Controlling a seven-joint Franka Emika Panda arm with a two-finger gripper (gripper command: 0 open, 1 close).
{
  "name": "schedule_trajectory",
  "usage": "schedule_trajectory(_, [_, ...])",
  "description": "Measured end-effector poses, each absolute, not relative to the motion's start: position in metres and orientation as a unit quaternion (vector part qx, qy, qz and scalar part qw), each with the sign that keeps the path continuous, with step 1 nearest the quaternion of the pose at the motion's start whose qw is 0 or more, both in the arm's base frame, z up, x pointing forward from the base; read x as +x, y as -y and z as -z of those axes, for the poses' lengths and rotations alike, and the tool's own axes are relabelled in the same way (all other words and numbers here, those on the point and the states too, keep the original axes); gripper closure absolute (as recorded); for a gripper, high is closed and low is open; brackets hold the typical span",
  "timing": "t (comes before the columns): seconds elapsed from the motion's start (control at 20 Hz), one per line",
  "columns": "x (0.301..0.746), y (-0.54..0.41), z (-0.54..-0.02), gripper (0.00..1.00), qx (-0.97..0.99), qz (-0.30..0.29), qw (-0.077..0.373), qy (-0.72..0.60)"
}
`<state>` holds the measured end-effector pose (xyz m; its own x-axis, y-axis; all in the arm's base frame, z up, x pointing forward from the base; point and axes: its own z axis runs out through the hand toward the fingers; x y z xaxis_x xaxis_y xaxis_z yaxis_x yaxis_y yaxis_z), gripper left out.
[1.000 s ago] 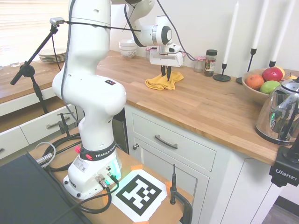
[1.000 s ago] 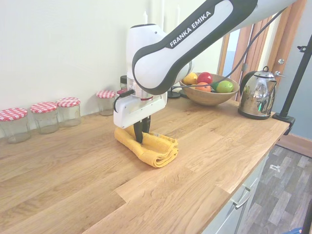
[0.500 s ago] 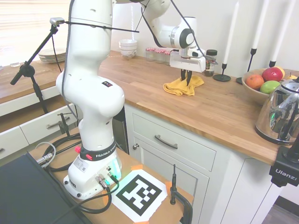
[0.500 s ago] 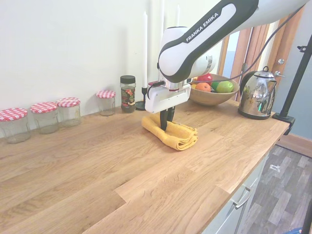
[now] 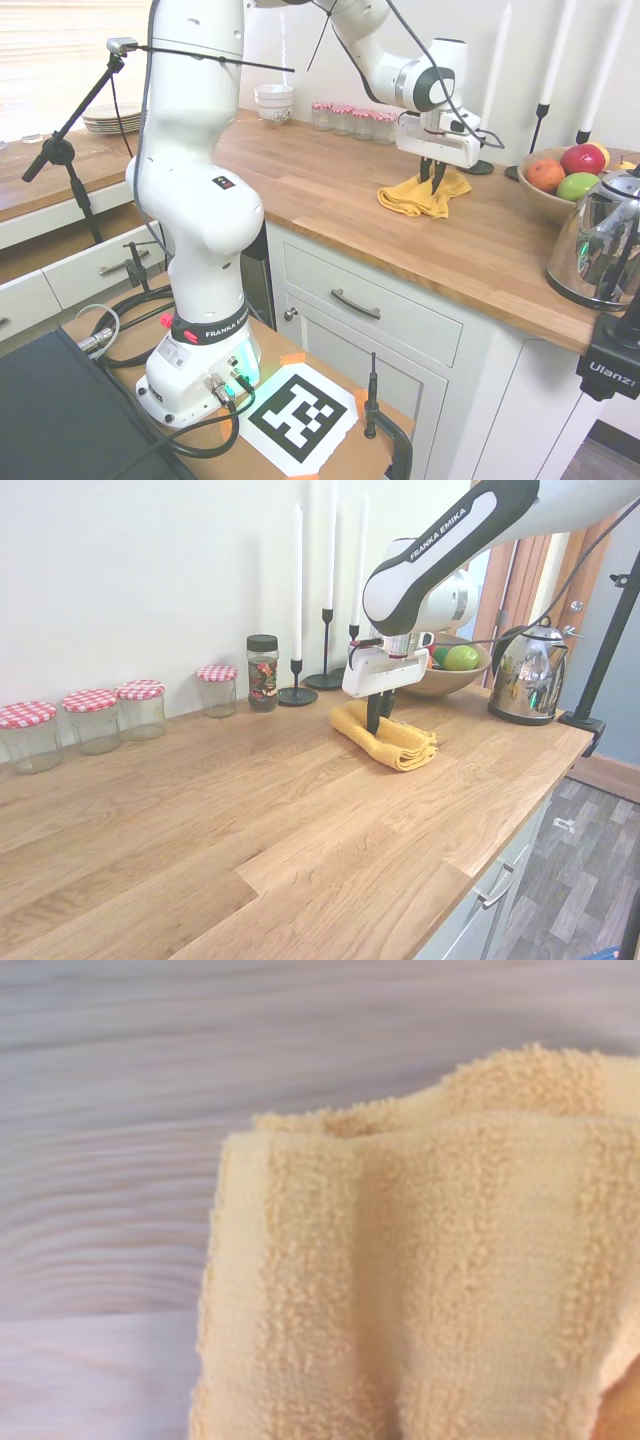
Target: Wipe the counter
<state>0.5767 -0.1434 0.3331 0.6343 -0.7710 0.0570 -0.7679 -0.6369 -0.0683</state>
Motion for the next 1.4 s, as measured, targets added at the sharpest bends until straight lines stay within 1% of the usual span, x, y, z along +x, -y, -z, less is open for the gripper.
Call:
schedule_trajectory(0.4, [0.565, 0.184, -0.332, 1.00, -0.896, 0.039, 0.034, -0.441])
schedule_trajectory(0.6, [0.564, 0.189, -0.332, 1.00, -0.895, 0.039, 0.035, -0.444])
schedule_trajectory(0.65, [0.564, 0.189, -0.332, 0.00, -0.895, 0.039, 0.035, -0.444])
schedule_trajectory(1.4, [0.563, 0.188, -0.330, 0.00, -0.893, 0.036, 0.038, -0.446])
